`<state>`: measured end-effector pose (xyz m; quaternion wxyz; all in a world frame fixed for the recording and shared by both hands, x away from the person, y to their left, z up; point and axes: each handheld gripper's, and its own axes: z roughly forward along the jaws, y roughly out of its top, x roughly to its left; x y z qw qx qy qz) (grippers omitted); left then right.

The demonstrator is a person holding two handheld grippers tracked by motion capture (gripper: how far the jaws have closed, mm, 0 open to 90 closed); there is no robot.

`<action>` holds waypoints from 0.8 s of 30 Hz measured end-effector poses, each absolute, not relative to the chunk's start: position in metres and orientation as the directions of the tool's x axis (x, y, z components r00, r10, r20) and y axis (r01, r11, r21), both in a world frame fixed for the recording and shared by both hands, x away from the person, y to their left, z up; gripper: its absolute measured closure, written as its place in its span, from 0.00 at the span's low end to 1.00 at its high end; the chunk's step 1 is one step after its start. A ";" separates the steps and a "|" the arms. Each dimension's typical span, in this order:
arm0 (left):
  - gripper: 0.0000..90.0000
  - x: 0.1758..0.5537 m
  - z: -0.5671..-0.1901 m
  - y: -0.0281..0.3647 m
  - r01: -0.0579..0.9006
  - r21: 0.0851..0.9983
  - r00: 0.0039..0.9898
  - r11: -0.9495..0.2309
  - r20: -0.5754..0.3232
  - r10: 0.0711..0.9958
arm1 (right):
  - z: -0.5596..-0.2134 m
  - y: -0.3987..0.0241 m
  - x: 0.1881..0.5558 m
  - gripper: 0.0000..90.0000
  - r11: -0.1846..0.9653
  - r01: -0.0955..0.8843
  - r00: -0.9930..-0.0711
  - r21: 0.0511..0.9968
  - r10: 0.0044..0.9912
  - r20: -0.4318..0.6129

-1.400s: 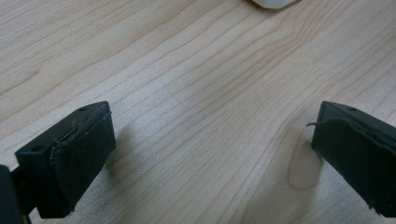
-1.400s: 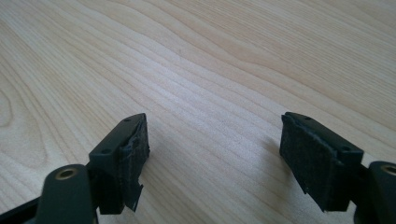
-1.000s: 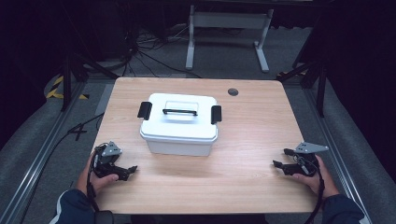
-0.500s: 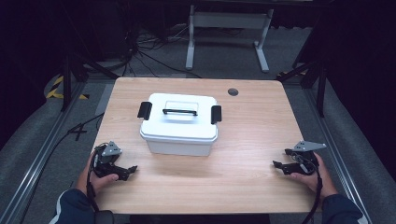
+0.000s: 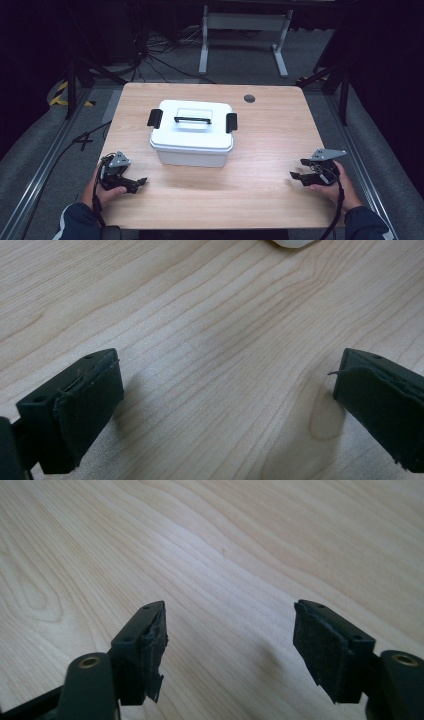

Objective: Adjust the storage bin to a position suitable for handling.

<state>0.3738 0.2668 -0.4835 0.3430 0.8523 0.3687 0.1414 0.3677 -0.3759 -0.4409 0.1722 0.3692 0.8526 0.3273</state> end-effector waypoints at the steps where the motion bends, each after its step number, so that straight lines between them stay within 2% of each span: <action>1: 0.00 0.374 -0.483 0.267 0.533 0.688 0.687 -0.492 -0.012 0.726 | -0.436 -0.374 0.369 0.35 0.517 0.504 -0.675 0.692 0.736 -0.059; 10: 0.00 0.374 -0.483 0.267 0.530 0.689 0.687 -0.493 -0.009 0.726 | -0.408 -0.359 0.374 0.39 0.560 0.443 -0.714 0.700 0.693 -0.102; 18: 0.00 0.374 -0.483 0.267 0.530 0.689 0.687 -0.493 -0.009 0.726 | -0.373 -0.341 0.383 0.38 0.616 0.380 -0.749 0.690 0.643 -0.161; 24: 0.00 0.373 -0.483 0.267 0.535 0.688 0.685 -0.491 -0.014 0.728 | -0.360 -0.328 0.388 0.38 0.638 0.360 -0.763 0.681 0.621 -0.179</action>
